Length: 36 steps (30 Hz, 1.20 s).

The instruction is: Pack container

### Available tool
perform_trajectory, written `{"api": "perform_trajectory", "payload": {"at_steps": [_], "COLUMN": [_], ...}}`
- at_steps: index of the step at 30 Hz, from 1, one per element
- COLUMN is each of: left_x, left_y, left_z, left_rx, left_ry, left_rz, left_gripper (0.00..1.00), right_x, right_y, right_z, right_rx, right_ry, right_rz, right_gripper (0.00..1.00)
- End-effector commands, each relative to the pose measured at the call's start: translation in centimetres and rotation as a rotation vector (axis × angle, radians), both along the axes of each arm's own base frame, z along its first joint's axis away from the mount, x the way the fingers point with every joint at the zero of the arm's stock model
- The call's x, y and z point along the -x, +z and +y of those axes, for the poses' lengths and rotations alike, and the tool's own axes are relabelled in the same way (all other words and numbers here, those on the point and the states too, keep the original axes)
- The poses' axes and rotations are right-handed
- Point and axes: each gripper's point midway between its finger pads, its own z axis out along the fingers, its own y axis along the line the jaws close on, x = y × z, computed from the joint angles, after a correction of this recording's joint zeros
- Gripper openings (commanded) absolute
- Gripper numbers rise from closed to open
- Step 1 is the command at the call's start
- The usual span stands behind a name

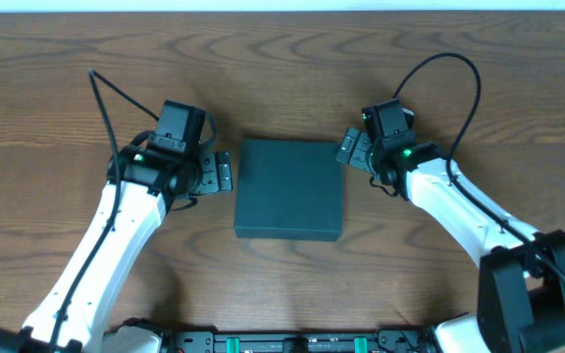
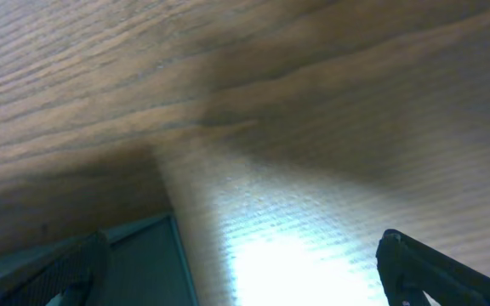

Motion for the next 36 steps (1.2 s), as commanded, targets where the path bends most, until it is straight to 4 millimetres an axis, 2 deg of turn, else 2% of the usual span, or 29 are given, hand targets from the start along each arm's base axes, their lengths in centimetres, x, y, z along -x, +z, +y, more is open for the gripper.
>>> {"api": "perform_trajectory", "payload": {"at_steps": [1, 8, 10, 12, 15, 20, 25, 31, 34, 36], "left_x": [-0.3, 0.0, 0.0, 0.0, 0.0, 0.3, 2.6, 6.8, 9.3, 10.8], "left_y": [1.5, 2.0, 2.0, 2.0, 2.0, 3.2, 6.6, 11.0, 12.8, 13.2], "left_z": [0.6, 1.3, 1.3, 1.3, 1.3, 1.4, 0.7, 0.1, 0.5, 0.7], "left_rx": [-0.014, -0.046, -0.045, -0.047, -0.048, -0.035, 0.035, 0.027, 0.043, 0.057], "left_ry": [0.018, 0.032, 0.032, 0.028, 0.025, 0.025, -0.029, -0.153, -0.163, -0.186], "left_rz": [-0.047, -0.061, -0.061, -0.062, -0.063, -0.097, -0.175, -0.341, -0.415, -0.434], "left_gripper": [0.95, 0.95, 0.95, 0.95, 0.95, 0.95, 0.95, 0.95, 0.95, 0.95], "right_x": [0.1, 0.1, 0.1, 0.1, 0.3, 2.3, 6.3, 13.1, 17.1, 19.1], "right_y": [-1.1, -0.9, -0.1, 1.5, 4.6, 10.8, 15.2, 20.5, 23.6, 24.6], "right_z": [1.6, 0.6, -0.8, -2.6, -3.5, -4.9, -4.9, -4.1, -4.7, -5.4], "right_rx": [-0.029, 0.014, 0.078, 0.143, 0.146, 0.16, 0.165, 0.075, 0.013, -0.009], "right_ry": [0.037, 0.006, -0.029, -0.07, -0.061, -0.012, 0.123, 0.226, 0.249, 0.253], "right_rz": [0.025, 0.019, -0.005, -0.043, -0.103, -0.218, -0.287, -0.439, -0.587, -0.646], "right_gripper": [0.99, 0.99, 0.99, 0.99, 0.99, 0.99, 0.99, 0.99, 0.99, 0.99]}}
